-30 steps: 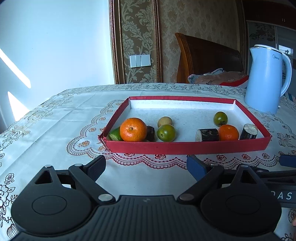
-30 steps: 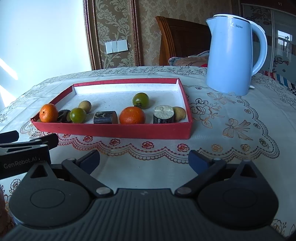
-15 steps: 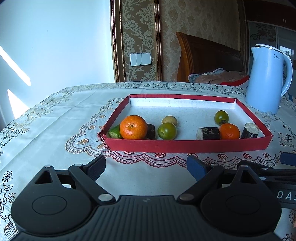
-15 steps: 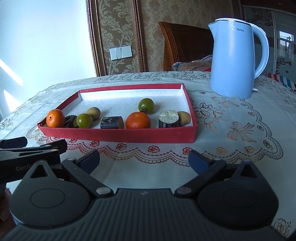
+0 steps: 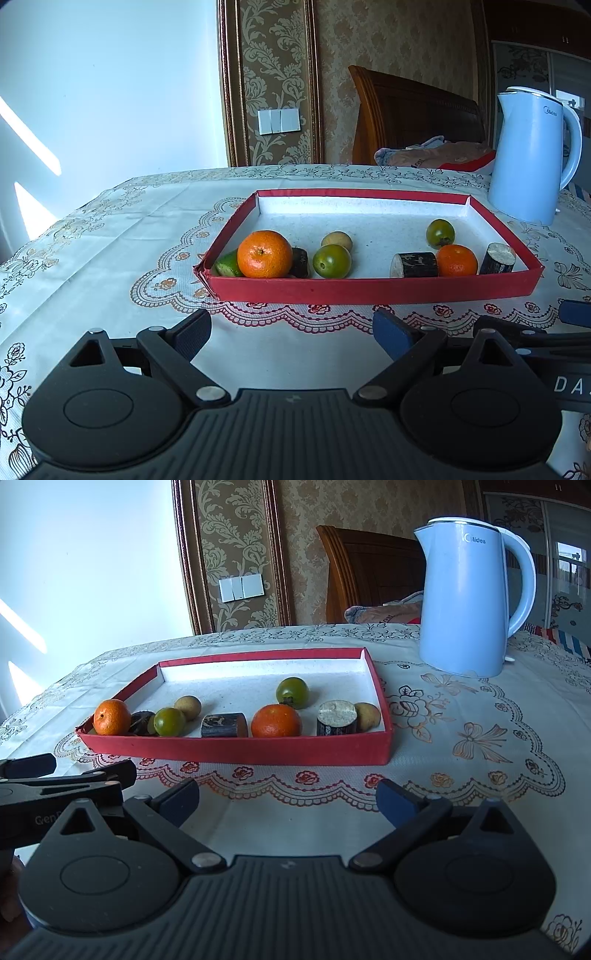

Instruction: Organize fruits

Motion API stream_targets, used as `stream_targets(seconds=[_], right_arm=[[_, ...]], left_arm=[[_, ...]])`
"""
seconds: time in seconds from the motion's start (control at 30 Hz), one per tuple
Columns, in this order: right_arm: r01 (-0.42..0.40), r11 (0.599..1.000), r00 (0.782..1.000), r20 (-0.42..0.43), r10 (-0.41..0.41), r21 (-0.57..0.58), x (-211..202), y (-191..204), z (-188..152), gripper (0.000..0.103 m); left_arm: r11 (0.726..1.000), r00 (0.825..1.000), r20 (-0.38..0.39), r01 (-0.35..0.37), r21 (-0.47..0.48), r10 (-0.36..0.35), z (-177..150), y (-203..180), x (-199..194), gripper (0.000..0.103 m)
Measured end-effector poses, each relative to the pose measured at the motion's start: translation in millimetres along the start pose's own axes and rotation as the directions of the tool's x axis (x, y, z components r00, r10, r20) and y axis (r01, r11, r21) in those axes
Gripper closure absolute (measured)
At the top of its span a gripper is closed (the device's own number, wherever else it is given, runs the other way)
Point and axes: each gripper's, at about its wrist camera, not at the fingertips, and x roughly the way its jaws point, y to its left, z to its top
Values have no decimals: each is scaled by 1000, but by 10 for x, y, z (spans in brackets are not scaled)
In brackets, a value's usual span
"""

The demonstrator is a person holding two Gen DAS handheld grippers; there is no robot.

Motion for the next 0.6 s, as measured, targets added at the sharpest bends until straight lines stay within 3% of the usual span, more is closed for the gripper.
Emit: stream_targets(seconds=[0.6], right_arm=[[0, 1000, 1000, 1, 0, 0, 3, 4, -2, 1]], left_arm=[[1000, 1000, 6, -5, 4, 5, -7, -6, 4, 8]])
